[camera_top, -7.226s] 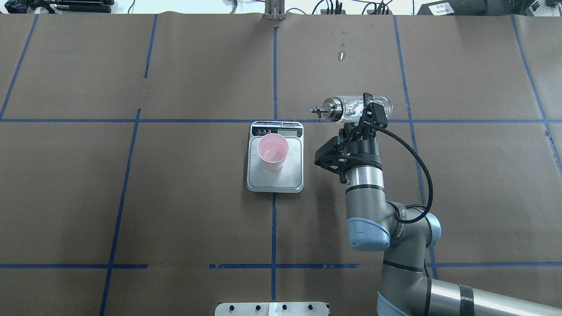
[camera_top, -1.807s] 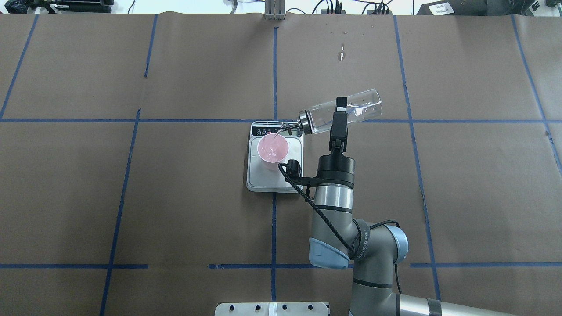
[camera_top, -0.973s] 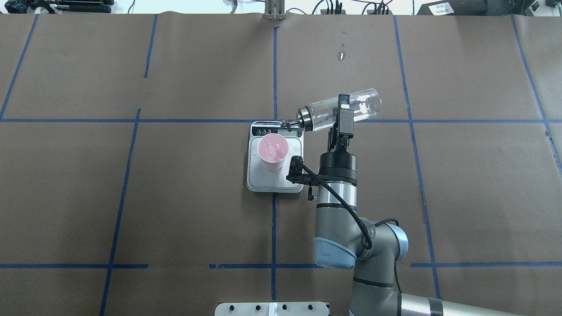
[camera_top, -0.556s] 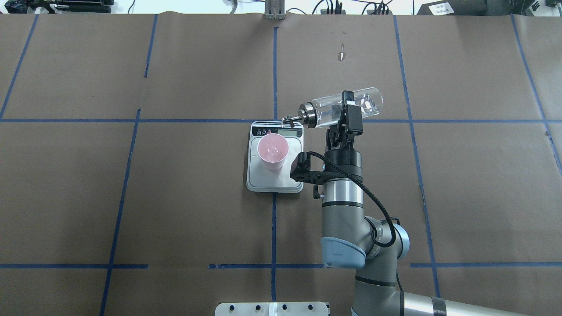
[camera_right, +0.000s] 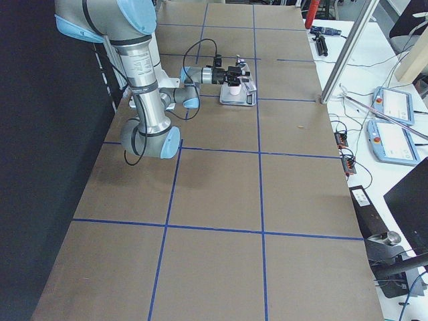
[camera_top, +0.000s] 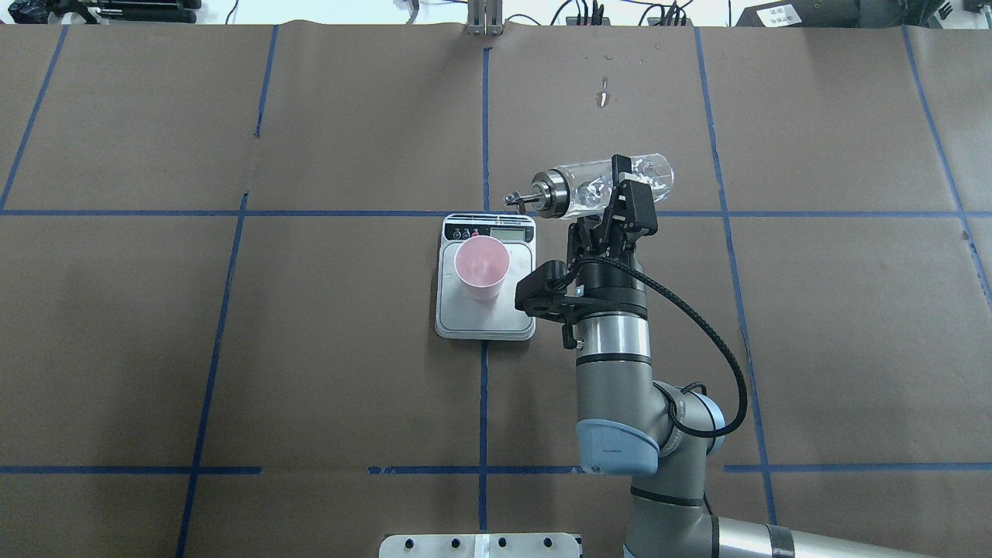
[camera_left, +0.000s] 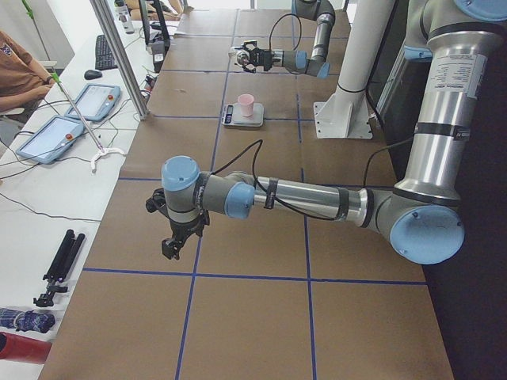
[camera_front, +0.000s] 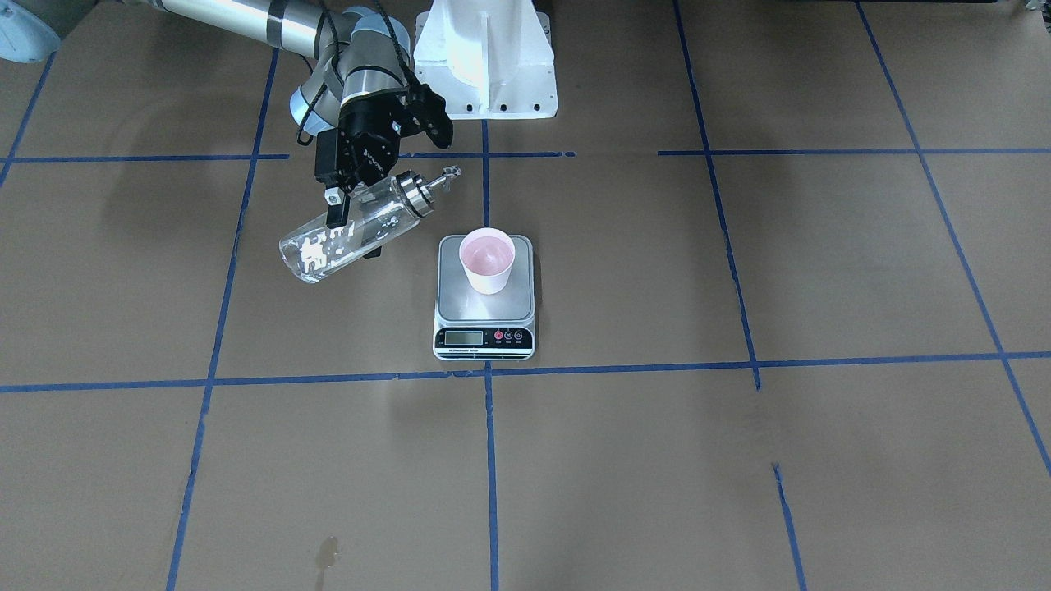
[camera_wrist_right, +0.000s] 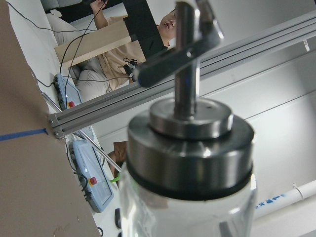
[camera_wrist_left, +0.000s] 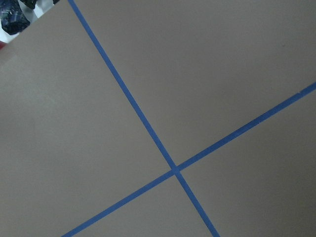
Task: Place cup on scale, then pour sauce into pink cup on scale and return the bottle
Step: 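Tilt the glass bottle back upright with the right gripper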
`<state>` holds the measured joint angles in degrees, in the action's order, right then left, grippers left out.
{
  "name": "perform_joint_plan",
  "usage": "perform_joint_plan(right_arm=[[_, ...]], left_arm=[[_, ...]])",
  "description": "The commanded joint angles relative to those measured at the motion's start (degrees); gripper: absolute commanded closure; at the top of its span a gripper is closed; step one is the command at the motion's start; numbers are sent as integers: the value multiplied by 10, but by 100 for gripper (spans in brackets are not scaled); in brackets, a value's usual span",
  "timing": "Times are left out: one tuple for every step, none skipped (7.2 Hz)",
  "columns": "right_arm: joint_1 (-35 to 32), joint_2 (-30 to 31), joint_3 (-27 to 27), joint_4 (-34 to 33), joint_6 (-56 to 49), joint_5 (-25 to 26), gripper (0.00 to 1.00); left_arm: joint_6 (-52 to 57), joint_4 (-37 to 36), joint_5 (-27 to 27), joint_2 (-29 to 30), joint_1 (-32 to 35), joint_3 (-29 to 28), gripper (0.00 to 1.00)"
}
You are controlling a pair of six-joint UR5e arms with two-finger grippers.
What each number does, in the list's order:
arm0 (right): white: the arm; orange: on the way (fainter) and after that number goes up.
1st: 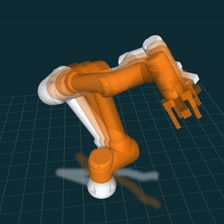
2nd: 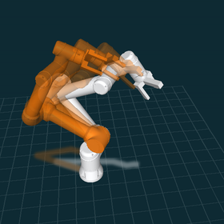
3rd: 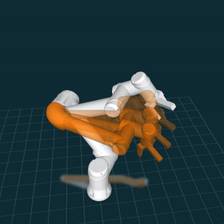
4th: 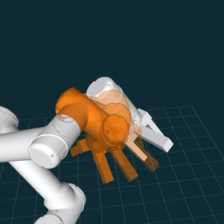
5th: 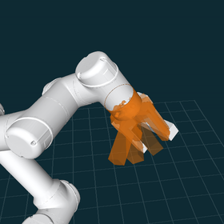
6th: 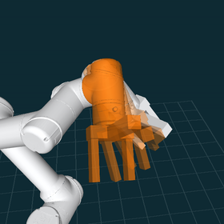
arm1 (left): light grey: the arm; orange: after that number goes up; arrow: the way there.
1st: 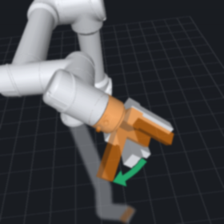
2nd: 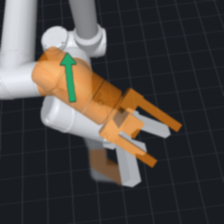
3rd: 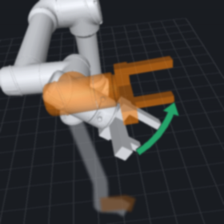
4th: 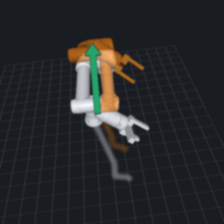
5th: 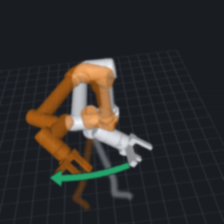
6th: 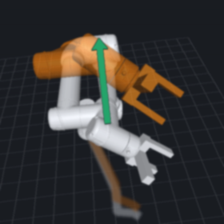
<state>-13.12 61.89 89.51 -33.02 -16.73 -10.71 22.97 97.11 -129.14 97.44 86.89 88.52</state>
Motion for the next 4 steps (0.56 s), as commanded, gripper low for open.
perform_joint_plan(right_arm=[[-1,21,6,1,87,-37,100],[-3,36,14,1,105,-60,100],[-9,60,28,1,127,-90,100],[-16,79,42,1,129,-117,100]], left_arm=[[1,19,-9,-1,6,-15,0],[1,19,-20,-1,10,-14,0],[2,19,-21,-1,12,-14,0],[1,19,-21,-1,15,-11,0]])
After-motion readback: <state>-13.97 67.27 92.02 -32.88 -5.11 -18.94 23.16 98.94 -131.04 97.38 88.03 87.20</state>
